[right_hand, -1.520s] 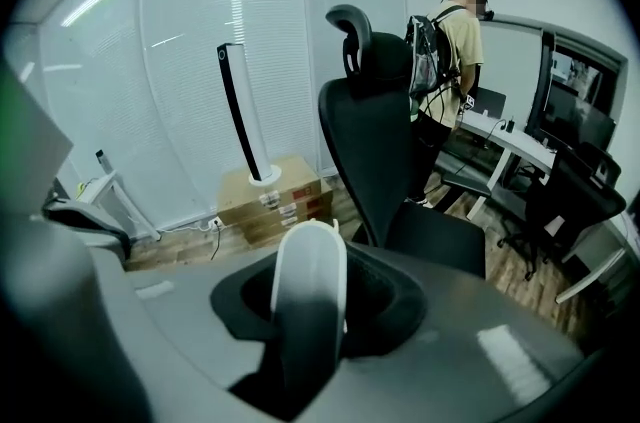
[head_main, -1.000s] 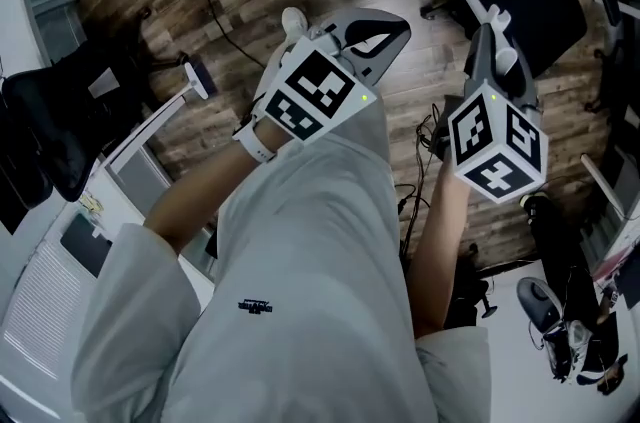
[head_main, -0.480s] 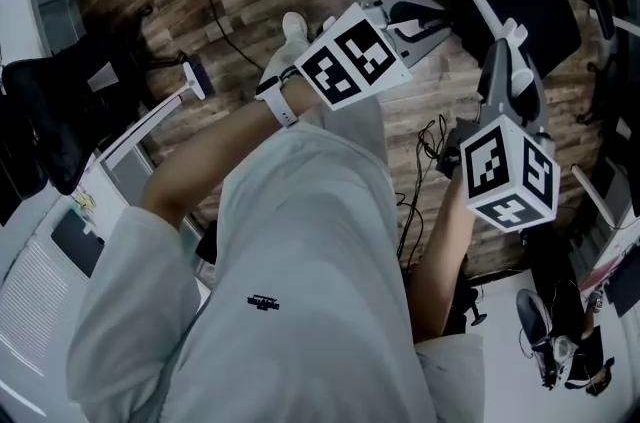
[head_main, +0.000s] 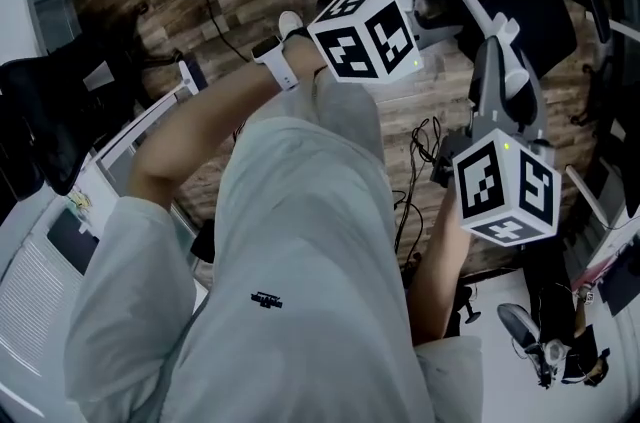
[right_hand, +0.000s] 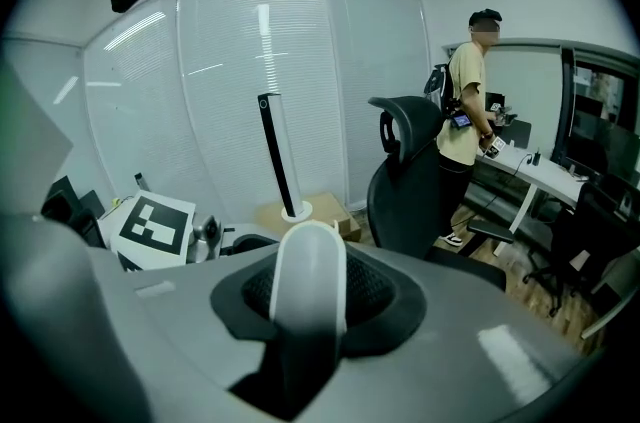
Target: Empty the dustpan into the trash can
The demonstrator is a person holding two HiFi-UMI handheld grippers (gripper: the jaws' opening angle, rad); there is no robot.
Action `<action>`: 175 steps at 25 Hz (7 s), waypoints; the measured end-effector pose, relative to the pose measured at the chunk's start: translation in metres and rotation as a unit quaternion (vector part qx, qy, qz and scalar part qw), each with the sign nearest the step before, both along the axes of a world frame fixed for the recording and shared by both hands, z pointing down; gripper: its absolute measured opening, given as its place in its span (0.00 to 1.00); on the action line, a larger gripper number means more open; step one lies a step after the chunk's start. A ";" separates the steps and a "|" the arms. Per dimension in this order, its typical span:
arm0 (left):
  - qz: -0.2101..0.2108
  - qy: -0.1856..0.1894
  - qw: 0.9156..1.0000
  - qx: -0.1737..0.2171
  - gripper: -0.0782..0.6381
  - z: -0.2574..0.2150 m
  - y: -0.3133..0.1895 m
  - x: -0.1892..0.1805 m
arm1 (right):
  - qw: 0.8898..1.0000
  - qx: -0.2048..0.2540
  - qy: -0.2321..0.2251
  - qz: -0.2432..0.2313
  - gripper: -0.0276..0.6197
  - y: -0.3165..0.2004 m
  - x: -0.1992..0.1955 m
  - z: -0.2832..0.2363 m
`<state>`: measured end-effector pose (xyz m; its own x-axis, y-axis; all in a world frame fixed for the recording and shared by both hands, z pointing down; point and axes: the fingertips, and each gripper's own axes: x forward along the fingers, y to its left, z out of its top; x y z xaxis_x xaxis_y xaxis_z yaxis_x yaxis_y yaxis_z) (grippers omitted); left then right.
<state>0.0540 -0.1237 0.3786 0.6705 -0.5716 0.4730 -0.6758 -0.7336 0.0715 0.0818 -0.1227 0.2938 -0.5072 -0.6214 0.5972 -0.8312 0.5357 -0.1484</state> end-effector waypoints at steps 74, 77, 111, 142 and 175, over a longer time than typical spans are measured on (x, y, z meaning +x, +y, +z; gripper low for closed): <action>-0.188 -0.042 0.980 0.041 0.30 0.046 0.109 -0.077 | 0.786 0.261 0.183 -0.530 0.22 0.160 -0.093 0.053; -0.198 -0.043 0.979 0.036 0.30 0.047 0.113 -0.086 | 0.771 0.280 0.188 -0.540 0.22 0.166 -0.101 0.055; -0.280 -0.052 0.958 0.019 0.33 0.042 0.135 -0.101 | 0.568 0.404 0.221 -0.682 0.22 0.196 -0.100 0.056; -0.304 -0.062 0.951 0.018 0.33 0.026 0.143 -0.111 | 0.595 0.397 0.192 -0.671 0.23 0.200 -0.106 0.040; -0.223 -0.052 0.972 0.052 0.32 0.000 0.090 -0.053 | 0.758 0.368 0.226 -0.489 0.23 0.152 -0.062 0.013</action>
